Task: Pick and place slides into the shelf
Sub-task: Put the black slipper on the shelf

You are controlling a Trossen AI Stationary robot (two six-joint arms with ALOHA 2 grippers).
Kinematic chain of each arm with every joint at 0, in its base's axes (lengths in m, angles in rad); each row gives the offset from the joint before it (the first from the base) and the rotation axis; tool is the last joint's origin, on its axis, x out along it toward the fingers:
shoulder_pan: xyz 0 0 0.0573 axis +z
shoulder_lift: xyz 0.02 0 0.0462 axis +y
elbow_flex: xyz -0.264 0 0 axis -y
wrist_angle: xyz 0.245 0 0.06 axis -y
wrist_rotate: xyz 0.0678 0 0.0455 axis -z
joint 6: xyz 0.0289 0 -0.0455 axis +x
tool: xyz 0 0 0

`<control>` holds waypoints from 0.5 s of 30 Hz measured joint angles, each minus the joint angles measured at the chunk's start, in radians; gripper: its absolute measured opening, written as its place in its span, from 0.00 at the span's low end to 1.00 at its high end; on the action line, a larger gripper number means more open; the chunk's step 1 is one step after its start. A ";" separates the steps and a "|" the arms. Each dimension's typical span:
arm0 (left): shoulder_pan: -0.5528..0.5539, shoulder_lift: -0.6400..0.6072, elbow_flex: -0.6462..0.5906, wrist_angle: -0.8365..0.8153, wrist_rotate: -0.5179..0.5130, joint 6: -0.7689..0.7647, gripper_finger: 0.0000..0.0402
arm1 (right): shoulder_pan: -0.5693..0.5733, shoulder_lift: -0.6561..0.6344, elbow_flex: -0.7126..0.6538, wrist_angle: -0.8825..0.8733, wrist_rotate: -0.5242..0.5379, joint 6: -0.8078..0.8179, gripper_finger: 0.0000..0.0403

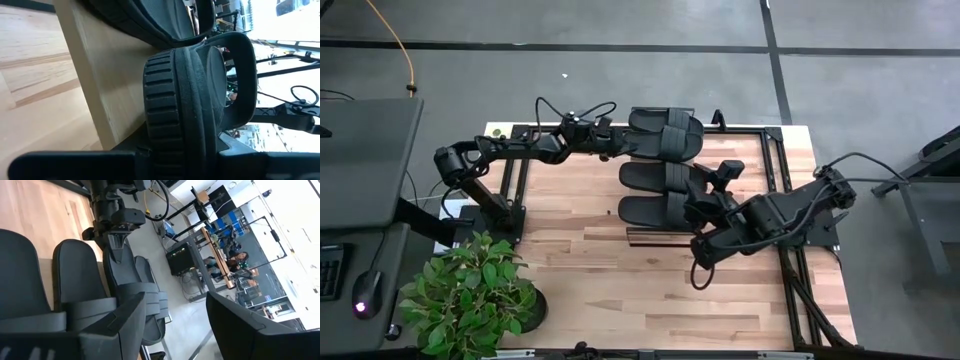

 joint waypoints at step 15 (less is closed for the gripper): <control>-0.012 0.025 0.001 0.030 -0.009 0.023 0.17 | -0.054 0.000 0.000 0.010 -0.021 0.000 0.50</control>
